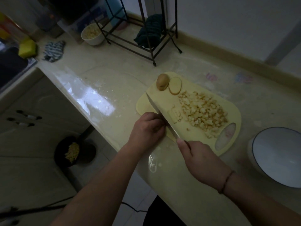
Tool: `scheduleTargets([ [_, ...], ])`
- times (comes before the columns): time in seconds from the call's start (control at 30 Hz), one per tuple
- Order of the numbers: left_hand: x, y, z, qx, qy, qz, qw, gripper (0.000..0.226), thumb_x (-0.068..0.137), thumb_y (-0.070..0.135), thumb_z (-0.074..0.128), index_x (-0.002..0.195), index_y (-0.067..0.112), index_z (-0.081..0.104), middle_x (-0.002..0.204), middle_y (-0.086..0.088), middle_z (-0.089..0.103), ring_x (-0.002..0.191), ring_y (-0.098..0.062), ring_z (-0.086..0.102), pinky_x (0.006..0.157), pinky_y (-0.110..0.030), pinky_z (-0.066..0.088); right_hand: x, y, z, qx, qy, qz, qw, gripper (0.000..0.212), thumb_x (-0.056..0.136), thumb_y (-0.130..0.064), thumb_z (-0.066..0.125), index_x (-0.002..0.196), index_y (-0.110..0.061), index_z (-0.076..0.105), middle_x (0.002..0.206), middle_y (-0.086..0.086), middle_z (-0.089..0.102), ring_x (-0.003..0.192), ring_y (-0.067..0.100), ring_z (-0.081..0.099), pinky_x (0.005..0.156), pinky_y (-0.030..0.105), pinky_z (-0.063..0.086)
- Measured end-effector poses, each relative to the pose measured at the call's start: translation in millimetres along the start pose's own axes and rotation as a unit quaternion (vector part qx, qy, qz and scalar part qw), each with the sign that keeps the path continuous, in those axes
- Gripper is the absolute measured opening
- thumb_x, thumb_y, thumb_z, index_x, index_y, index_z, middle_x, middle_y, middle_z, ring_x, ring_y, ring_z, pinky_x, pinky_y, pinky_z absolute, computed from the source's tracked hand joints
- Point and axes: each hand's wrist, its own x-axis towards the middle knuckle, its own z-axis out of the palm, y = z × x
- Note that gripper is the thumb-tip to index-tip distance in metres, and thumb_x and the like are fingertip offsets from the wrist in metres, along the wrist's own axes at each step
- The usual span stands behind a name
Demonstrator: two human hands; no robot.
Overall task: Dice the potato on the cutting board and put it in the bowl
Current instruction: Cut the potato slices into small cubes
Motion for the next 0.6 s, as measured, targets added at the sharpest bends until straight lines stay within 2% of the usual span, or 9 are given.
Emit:
scheduleTargets([
  [0.07, 1.4, -1.0, -1.1, 0.003, 0.0, 0.018, 1.0, 0.016, 0.083, 0.02, 0.069, 0.083, 0.006, 0.078, 0.093, -0.006, 0.072, 0.088, -0.024, 0.067, 0.073, -0.033, 0.055, 3.6, 5.7, -6.8, 0.016, -0.005, 0.017, 1.0, 0.056, 0.098, -0.05, 0.032, 0.056, -0.015, 0.046, 0.053, -0.002, 0.051, 0.052, 0.008, 0.048, 0.058, 0.03, 0.03],
  [0.13, 1.8, -2.0, -1.3, 0.0, 0.0, 0.031, 1.0, 0.015, 0.084, 0.018, 0.069, 0.082, 0.006, 0.077, 0.093, -0.006, 0.072, 0.087, -0.024, 0.066, 0.075, -0.033, 0.055, 5.1, 11.3, -16.2, 0.052, -0.025, 0.043, 0.997, 0.057, 0.097, -0.053, 0.031, 0.058, -0.012, 0.046, 0.052, 0.002, 0.051, 0.041, 0.006, 0.046, 0.046, 0.025, 0.035],
  [0.2, 1.7, -2.8, -0.5, -0.006, 0.002, 0.035, 0.999, 0.015, 0.084, 0.018, 0.069, 0.08, 0.005, 0.076, 0.092, -0.007, 0.071, 0.088, -0.021, 0.064, 0.075, -0.032, 0.054, 3.6, 16.6, -24.4, 0.109, -0.041, 0.088, 0.989, 0.057, 0.095, -0.056, 0.03, 0.062, -0.013, 0.045, 0.05, 0.003, 0.045, 0.032, 0.006, 0.038, 0.034, 0.02, 0.03],
  [0.3, 0.6, -1.3, 2.7, -0.011, 0.015, 0.021, 1.0, 0.016, 0.084, 0.019, 0.069, 0.078, 0.005, 0.074, 0.091, -0.007, 0.069, 0.089, -0.017, 0.06, 0.073, -0.03, 0.053, -0.8, 19.6, -30.3, 0.165, -0.052, 0.129, 0.976, 0.058, 0.094, -0.06, 0.029, 0.066, -0.013, 0.045, 0.048, 0.001, 0.042, 0.032, 0.011, 0.035, 0.036, 0.019, 0.031],
  [0.4, -2.0, 1.1, 6.3, -0.006, 0.034, 0.024, 0.999, 0.017, 0.086, 0.018, 0.068, 0.077, 0.004, 0.074, 0.089, -0.009, 0.068, 0.087, -0.019, 0.061, 0.072, -0.031, 0.052, -2.1, 15.6, -27.2, 0.099, -0.035, 0.078, 0.991, 0.058, 0.092, -0.06, 0.028, 0.062, -0.013, 0.044, 0.05, 0.003, 0.045, 0.034, 0.005, 0.038, 0.042, 0.025, 0.033],
  [0.5, -2.1, -0.6, 7.5, -0.002, 0.039, 0.029, 0.999, 0.02, 0.087, 0.017, 0.067, 0.076, 0.001, 0.072, 0.09, -0.011, 0.067, 0.086, -0.024, 0.062, 0.072, -0.033, 0.051, -3.2, 8.7, -22.0, 0.052, -0.004, 0.031, 0.998, 0.056, 0.096, -0.051, 0.032, 0.055, -0.014, 0.043, 0.051, 0.001, 0.051, 0.047, 0.009, 0.047, 0.056, 0.031, 0.039],
  [0.6, 2.8, -1.3, 7.2, -0.001, 0.028, 0.001, 1.0, 0.023, 0.088, 0.02, 0.065, 0.076, 0.001, 0.071, 0.092, -0.011, 0.067, 0.086, -0.024, 0.063, 0.071, -0.033, 0.052, -1.9, 2.7, -15.6, 0.028, 0.005, 0.007, 1.0, 0.056, 0.097, -0.05, 0.034, 0.053, -0.016, 0.04, 0.048, -0.003, 0.045, 0.05, 0.008, 0.045, 0.052, 0.021, 0.032],
])
